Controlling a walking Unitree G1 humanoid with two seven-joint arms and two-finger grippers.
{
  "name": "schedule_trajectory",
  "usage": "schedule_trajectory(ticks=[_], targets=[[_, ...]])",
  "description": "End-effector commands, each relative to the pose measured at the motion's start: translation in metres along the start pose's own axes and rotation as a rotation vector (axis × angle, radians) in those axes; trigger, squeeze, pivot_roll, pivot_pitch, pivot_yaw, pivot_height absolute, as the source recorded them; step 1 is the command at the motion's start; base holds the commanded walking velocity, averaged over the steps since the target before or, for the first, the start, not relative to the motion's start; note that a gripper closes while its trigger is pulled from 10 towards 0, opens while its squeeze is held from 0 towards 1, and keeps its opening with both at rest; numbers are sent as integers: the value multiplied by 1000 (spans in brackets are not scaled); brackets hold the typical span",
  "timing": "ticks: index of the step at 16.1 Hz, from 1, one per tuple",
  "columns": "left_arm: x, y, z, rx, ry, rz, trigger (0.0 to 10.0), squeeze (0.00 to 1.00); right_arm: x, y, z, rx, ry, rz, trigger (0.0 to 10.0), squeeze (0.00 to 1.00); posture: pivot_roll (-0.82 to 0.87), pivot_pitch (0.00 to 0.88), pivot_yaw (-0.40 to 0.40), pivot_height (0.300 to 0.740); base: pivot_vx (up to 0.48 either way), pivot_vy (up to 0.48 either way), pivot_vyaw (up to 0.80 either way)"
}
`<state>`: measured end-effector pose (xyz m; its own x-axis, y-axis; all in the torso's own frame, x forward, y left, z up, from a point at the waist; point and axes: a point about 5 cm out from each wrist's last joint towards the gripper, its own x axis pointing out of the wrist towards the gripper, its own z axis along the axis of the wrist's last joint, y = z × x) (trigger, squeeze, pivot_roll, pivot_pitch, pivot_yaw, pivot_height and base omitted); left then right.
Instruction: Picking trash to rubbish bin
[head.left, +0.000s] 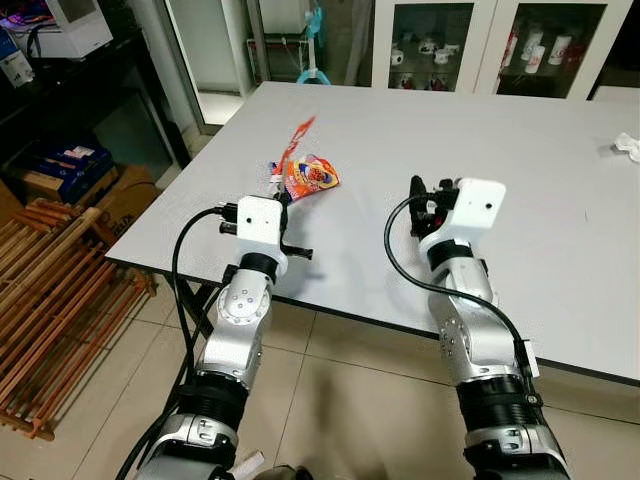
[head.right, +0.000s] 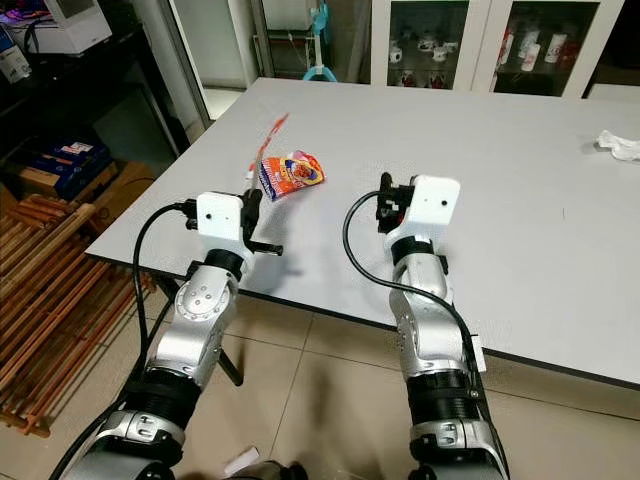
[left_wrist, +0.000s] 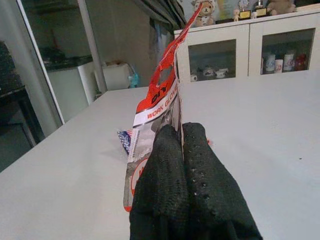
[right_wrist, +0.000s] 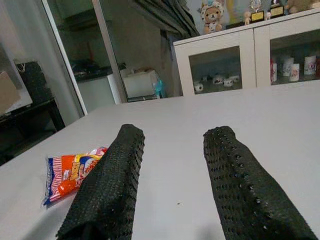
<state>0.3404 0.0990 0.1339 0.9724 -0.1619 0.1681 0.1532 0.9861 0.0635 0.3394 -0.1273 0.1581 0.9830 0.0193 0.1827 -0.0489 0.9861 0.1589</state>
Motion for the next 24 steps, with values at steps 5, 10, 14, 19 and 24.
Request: schedule_trajectory(ticks=[5,10,14,19,24], targets=[[-2,1,2,-4,-2,-12,10000,0,1,2,-2,3,4,8,10000,0,-24,0,121,740,0,0,0],[-2,0,2,-6,-2,-21,10000,0,0,2,-4,-14,13,11,10000,0,-27,0,126,740,0,0,0],[-2,-1,2,-7,1,-30,10000,0,0,2,-5,-22,18,11,10000,0,-31,0,128,740,-242,0,0],[-3,-2,0,-13,7,-33,10000,0,0,2,-5,-29,20,13,10000,0,-31,0,126,740,-245,0,0],[-3,-1,0,-15,14,-25,10000,0,1,2,-5,-41,23,20,10000,0,-29,0,121,740,-256,0,0]])
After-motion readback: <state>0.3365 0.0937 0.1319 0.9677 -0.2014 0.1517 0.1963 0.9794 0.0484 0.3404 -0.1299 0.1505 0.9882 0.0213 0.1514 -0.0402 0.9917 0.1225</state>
